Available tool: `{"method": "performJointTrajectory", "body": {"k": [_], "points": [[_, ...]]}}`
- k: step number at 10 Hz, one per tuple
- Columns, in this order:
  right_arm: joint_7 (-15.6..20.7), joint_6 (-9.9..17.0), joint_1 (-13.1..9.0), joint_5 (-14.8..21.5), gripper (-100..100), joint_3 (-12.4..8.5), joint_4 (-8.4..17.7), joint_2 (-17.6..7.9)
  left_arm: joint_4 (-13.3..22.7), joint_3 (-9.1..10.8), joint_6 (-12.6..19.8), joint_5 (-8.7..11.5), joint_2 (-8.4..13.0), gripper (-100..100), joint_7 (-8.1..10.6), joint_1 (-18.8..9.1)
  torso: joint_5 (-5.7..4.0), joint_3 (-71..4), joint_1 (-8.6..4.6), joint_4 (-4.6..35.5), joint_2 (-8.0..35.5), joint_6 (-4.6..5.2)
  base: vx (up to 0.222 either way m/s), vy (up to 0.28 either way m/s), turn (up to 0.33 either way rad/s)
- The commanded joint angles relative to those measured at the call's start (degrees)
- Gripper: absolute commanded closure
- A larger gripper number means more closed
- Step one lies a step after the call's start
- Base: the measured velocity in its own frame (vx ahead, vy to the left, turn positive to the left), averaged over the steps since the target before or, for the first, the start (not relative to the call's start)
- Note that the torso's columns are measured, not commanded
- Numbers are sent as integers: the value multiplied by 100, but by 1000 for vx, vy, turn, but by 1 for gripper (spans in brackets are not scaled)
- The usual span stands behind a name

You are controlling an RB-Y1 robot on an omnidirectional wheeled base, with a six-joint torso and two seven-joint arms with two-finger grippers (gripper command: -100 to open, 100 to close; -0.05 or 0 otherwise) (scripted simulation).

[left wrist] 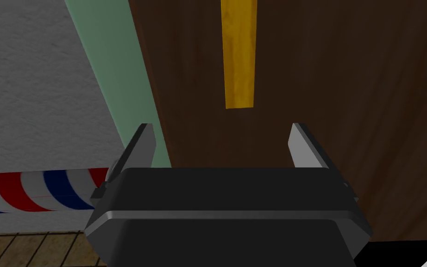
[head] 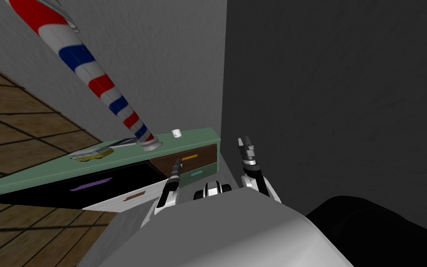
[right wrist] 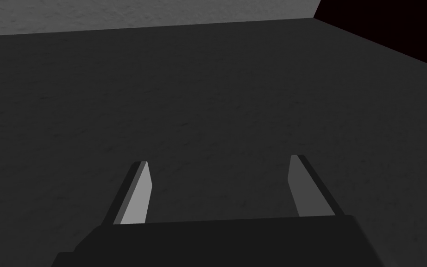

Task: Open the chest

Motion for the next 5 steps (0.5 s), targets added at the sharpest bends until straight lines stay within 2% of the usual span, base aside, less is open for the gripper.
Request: {"method": "performJointTrajectory", "body": {"k": [1,2,3,4,5], "points": [[0,0,-1,0,0,0,0,0,2,23,140,18,-319,-100,14,-50,0,16,-4,7,26,0,86,14,-4],[0,0,-2,0,0,0,0,0,4,22,121,16,-239,-100,10,-54,-2,27,-7,12,43,0,37,4,-1],[0,1,-2,0,0,1,0,1,1,23,135,17,-250,-100,13,-57,-2,30,-6,14,49,0,10,1,1],[0,1,-3,0,0,1,1,1,1,22,134,17,-249,100,12,-57,-1,25,-3,12,39,0,0,0,0],[0,1,-3,0,0,1,1,1,-99,-10,168,17,-235,100,27,22,0,16,-1,7,25,0,-114,-17,9]]}}
